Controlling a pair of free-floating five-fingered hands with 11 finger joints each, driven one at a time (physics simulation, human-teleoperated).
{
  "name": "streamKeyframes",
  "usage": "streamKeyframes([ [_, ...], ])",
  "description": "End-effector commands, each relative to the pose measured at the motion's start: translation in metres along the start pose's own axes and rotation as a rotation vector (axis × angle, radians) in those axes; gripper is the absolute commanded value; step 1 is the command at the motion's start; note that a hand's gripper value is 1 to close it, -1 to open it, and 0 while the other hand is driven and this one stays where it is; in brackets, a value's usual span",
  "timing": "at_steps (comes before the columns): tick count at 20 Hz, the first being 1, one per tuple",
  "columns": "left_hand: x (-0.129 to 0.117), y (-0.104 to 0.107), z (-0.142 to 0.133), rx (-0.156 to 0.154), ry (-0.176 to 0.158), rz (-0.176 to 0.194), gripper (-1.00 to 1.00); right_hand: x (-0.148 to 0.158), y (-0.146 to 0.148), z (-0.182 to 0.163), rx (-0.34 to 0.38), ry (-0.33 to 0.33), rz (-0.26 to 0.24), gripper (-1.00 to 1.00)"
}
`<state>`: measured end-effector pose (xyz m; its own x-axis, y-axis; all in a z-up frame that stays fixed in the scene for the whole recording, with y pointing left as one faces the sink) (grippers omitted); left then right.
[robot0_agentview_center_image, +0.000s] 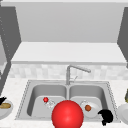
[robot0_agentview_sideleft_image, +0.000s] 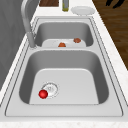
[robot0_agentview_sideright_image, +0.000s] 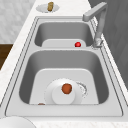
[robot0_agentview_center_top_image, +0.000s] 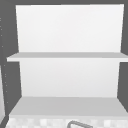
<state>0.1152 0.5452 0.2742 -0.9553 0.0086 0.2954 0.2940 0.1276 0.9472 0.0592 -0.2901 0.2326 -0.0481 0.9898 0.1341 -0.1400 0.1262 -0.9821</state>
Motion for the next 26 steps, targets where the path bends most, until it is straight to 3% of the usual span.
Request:
streamKeyframes([
  [1, -0.017, 0.001, 0.008, 0.001, -0.009, 0.052, -1.00, 0.000, 0.000, 0.000, 0.000, 0.000, 0.000, 0.00],
  [5, -0.023, -0.007, 0.012, -0.006, -0.015, 0.005, -1.00, 0.000, 0.000, 0.000, 0.000, 0.000, 0.000, 0.00],
  [12, -0.037, -0.024, 0.018, -0.022, -0.031, 0.000, -1.00, 0.000, 0.000, 0.000, 0.000, 0.000, 0.000, 0.00],
  [21, -0.053, -0.038, 0.020, -0.024, -0.027, 0.005, -1.00, 0.000, 0.000, 0.000, 0.000, 0.000, 0.000, 0.00],
  [26, -0.073, -0.050, 0.033, -0.013, -0.036, 0.062, -1.00, 0.000, 0.000, 0.000, 0.000, 0.000, 0.000, 0.00],
])
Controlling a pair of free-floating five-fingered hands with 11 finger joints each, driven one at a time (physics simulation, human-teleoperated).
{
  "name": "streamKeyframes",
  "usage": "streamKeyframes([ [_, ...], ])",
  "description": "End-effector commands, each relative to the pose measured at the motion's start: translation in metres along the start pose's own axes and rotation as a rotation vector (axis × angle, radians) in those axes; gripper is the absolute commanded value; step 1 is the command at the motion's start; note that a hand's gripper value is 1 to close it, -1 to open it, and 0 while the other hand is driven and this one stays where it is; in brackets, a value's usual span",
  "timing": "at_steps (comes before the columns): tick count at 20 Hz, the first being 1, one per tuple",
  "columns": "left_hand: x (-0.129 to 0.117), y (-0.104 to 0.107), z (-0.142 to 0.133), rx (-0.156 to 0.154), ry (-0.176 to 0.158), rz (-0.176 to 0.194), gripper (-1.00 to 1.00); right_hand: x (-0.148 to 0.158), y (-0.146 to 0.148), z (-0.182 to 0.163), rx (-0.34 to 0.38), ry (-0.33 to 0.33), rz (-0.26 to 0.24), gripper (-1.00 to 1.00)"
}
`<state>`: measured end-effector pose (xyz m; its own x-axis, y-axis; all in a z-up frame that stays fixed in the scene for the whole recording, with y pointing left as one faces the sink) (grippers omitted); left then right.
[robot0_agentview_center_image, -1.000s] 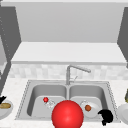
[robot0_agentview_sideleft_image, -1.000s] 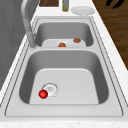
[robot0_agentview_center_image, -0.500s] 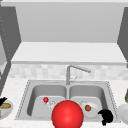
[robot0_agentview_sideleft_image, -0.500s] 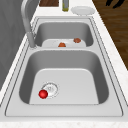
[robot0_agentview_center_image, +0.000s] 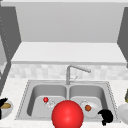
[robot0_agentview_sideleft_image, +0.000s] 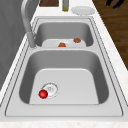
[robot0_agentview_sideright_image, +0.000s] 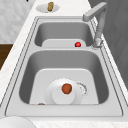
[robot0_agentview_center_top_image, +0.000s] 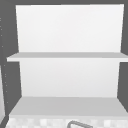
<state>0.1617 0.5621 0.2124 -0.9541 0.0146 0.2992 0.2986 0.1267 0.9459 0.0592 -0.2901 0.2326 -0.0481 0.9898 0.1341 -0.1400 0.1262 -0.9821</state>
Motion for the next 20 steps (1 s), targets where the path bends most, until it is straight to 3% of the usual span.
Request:
streamKeyframes([
  [1, -0.011, -0.011, 0.014, -0.013, -0.037, 0.055, -1.00, 0.000, 0.000, 0.000, 0.000, 0.000, 0.000, 0.00],
  [3, -0.012, -0.019, 0.023, -0.013, -0.044, 0.050, -1.00, 0.000, 0.000, 0.000, 0.000, 0.000, 0.000, 0.00],
  [7, -0.019, -0.032, 0.039, -0.011, -0.040, 0.082, -1.00, 0.000, 0.000, 0.000, 0.000, 0.000, 0.000, 0.00],
  [14, -0.042, -0.044, 0.063, 0.001, -0.001, 0.200, -1.00, 0.000, 0.000, 0.000, 0.000, 0.000, 0.000, 0.00],
  [17, -0.050, -0.037, 0.072, -0.003, -0.004, 0.269, -1.00, 0.000, 0.000, 0.000, 0.000, 0.000, 0.000, 0.00],
  [20, -0.058, -0.029, 0.077, -0.001, -0.015, 0.304, -1.00, 0.000, 0.000, 0.000, 0.000, 0.000, 0.000, 0.00],
])
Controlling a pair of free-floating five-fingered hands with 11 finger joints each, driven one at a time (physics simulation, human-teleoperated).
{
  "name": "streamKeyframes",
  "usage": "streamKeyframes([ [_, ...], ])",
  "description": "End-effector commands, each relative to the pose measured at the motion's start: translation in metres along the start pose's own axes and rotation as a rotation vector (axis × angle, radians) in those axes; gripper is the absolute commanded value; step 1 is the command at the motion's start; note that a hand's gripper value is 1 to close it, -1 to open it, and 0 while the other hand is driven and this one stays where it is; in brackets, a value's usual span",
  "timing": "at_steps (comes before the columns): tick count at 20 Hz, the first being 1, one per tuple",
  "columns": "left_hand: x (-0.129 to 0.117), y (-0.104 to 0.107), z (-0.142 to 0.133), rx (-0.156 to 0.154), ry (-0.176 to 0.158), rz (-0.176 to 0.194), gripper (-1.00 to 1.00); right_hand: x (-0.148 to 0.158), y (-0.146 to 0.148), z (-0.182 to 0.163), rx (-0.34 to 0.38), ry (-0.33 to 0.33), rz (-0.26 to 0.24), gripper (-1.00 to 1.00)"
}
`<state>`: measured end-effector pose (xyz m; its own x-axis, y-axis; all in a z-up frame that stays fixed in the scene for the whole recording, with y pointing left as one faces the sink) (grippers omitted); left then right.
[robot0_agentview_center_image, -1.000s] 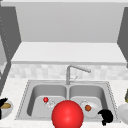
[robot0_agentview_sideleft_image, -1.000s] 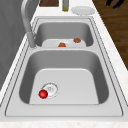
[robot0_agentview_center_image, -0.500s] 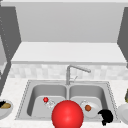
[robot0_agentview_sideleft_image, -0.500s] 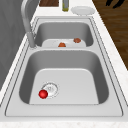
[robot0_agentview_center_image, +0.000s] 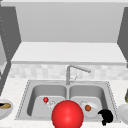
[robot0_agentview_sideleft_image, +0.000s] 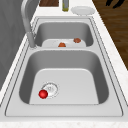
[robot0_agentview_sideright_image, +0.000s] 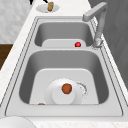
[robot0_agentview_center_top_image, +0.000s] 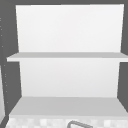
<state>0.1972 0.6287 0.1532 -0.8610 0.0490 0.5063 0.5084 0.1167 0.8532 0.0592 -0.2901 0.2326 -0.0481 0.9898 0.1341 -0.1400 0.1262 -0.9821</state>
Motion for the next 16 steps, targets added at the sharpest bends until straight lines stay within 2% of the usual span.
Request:
streamKeyframes([
  [1, -0.008, 0.011, 0.005, 0.001, -0.006, 0.083, -1.00, 0.000, 0.000, 0.000, 0.000, 0.000, 0.000, 0.00],
  [5, -0.018, 0.016, 0.010, 0.006, -0.005, 0.095, -1.00, 0.000, 0.000, 0.000, 0.000, 0.000, 0.000, 0.00],
  [11, -0.020, 0.020, 0.010, 0.006, -0.004, 0.046, -1.00, 0.000, 0.000, 0.000, 0.000, 0.000, 0.000, 0.00],
  [16, -0.037, 0.017, 0.009, 0.005, 0.008, 0.059, -1.00, 0.000, 0.000, 0.000, 0.000, 0.000, 0.000, 0.00],
])
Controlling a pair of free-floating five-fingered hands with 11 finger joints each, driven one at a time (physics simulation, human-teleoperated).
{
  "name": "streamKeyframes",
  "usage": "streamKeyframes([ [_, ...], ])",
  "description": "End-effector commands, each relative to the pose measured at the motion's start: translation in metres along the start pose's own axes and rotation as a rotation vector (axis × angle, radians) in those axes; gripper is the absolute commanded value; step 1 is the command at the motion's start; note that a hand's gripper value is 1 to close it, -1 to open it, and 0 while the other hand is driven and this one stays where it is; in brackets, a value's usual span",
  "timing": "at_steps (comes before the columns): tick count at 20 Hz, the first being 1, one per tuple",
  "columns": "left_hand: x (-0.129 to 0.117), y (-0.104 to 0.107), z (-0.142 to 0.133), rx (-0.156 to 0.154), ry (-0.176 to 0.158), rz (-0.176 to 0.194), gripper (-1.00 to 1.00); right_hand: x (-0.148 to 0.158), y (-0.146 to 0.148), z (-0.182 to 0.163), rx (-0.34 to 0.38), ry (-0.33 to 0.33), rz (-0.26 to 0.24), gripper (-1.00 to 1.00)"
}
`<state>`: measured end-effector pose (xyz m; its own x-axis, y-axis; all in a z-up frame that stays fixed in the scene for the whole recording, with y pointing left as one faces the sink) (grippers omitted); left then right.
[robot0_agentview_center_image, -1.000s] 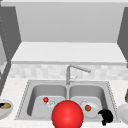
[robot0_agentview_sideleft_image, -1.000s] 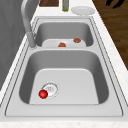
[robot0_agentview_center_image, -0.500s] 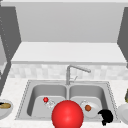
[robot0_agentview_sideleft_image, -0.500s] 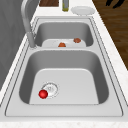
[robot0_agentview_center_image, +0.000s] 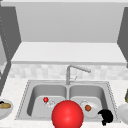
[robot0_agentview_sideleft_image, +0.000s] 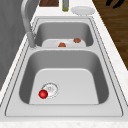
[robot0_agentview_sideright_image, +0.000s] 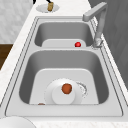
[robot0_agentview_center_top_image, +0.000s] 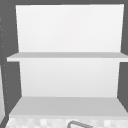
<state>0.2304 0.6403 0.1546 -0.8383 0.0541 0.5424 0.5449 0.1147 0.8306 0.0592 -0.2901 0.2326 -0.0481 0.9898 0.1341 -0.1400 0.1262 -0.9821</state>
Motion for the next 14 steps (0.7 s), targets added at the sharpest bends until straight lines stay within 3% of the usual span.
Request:
streamKeyframes([
  [1, -0.016, -0.002, -0.001, 0.005, 0.008, 0.014, -1.00, 0.000, 0.000, 0.000, 0.000, 0.000, 0.000, 0.00],
  [5, -0.041, 0.013, 0.005, 0.000, 0.000, 0.030, -1.00, 0.000, 0.000, 0.000, 0.000, 0.000, 0.000, 0.00],
  [8, -0.054, 0.015, 0.006, -0.001, -0.002, 0.020, -1.00, 0.000, 0.000, 0.000, 0.000, 0.000, 0.000, 0.00],
  [14, -0.080, -0.003, 0.013, 0.002, -0.007, 0.000, -1.00, 0.000, 0.000, 0.000, 0.000, 0.000, 0.000, 0.00],
])
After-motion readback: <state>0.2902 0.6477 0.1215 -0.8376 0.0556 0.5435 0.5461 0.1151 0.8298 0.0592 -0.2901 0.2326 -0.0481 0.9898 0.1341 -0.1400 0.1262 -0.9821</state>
